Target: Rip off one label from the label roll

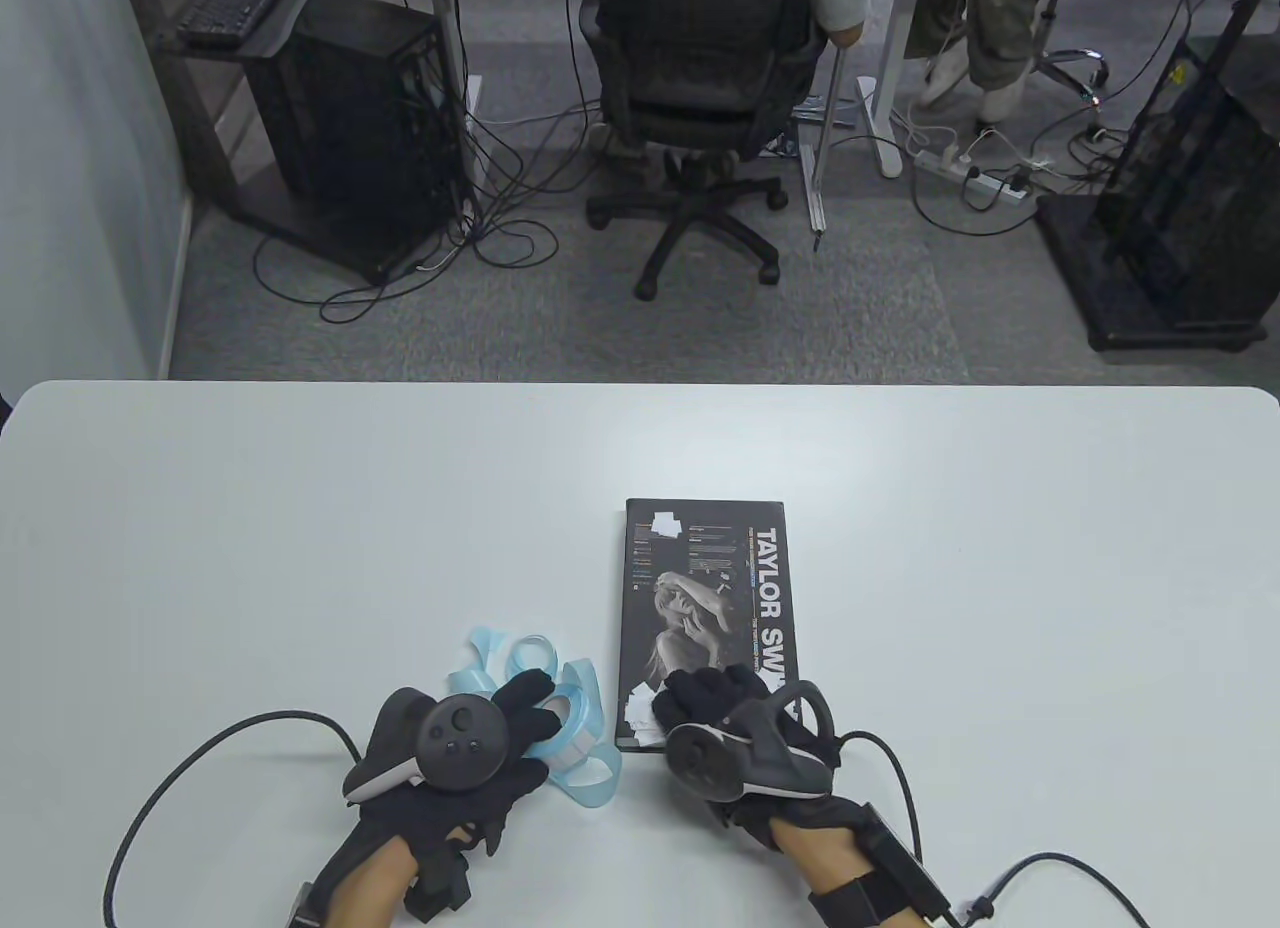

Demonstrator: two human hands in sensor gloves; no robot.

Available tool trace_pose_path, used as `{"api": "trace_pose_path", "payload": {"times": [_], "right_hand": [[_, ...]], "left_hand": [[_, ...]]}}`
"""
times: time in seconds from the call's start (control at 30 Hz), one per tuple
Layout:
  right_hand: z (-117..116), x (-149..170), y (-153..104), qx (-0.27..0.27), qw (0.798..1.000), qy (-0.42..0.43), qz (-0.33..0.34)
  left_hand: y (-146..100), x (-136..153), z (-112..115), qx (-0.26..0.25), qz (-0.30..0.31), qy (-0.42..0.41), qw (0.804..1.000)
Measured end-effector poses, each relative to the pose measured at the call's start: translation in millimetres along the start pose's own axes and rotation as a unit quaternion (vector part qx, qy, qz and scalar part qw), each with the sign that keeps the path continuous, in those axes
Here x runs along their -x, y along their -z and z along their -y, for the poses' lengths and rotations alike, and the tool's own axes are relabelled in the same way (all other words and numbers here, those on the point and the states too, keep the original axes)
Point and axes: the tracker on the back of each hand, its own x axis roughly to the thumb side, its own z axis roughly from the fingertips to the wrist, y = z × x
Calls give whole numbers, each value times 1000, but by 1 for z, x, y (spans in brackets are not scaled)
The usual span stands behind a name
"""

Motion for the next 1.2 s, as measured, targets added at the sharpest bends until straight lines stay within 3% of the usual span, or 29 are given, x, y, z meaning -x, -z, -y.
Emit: {"api": "trace_pose_path", "payload": {"times": [0.07,0.13,0.4,0.67,1.0,1.2], "right_hand": [[6,17,-2,20,994,103,-33],[12,30,-5,50,990,124,-53],[24,53,-18,81,984,130,-88],[22,50,-16,71,985,130,-84],[22,49,-16,65,985,133,-87],[21,48,-15,62,986,131,-83]], "left_hand": [[-3,6,-1,0,-11,4,1000],[-5,11,-4,-4,-26,18,999],[-21,35,-17,-20,-114,110,987],[-41,74,-25,-10,-206,122,971],[-47,122,-11,64,-315,122,939],[-41,125,-1,88,-323,138,932]]}}
